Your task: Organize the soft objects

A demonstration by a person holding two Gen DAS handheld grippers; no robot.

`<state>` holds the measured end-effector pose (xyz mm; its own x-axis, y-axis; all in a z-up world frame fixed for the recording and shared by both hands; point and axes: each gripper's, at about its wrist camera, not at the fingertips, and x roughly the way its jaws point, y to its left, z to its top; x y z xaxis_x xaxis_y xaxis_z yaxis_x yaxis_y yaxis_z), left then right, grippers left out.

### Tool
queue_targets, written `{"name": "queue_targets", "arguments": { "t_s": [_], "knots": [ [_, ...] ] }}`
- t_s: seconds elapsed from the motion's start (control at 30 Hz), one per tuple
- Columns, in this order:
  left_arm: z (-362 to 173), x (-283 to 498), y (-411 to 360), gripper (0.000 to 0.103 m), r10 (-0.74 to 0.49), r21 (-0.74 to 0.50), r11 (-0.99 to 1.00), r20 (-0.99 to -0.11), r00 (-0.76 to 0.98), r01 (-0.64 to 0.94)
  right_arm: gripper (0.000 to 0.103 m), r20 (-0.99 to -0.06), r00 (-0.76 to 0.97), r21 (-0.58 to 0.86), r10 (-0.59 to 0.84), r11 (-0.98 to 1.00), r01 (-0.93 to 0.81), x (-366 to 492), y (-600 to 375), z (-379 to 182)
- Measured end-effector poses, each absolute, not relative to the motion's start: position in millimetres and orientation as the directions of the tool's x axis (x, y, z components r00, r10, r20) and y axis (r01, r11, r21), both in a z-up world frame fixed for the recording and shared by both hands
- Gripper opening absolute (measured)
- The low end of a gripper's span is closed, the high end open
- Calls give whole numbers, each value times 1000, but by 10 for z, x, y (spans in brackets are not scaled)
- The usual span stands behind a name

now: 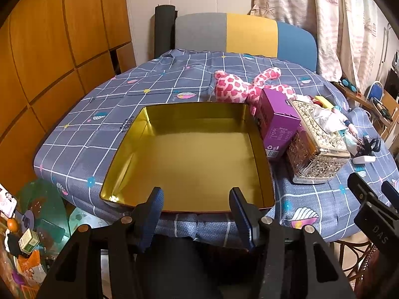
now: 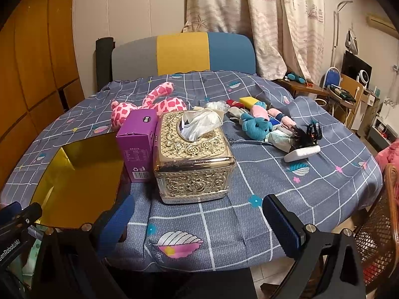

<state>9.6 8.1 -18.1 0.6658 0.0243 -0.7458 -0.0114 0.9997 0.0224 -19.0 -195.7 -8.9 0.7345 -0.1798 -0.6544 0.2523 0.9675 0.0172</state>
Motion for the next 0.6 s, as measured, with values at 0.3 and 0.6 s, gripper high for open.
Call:
{"name": "queue_targets", "arguments": {
  "t_s": [0.3, 0.6],
  "knots": [
    [-183, 99, 78, 55, 27, 25, 1000, -748, 664, -12, 103, -657, 732, 13, -181, 968, 251, -186, -1951, -92],
    [-197, 103, 77, 55, 25, 23, 1000, -750, 661, -11, 103, -654, 732, -2, -190, 968, 250, -191, -1940, -91]
  ]
}}
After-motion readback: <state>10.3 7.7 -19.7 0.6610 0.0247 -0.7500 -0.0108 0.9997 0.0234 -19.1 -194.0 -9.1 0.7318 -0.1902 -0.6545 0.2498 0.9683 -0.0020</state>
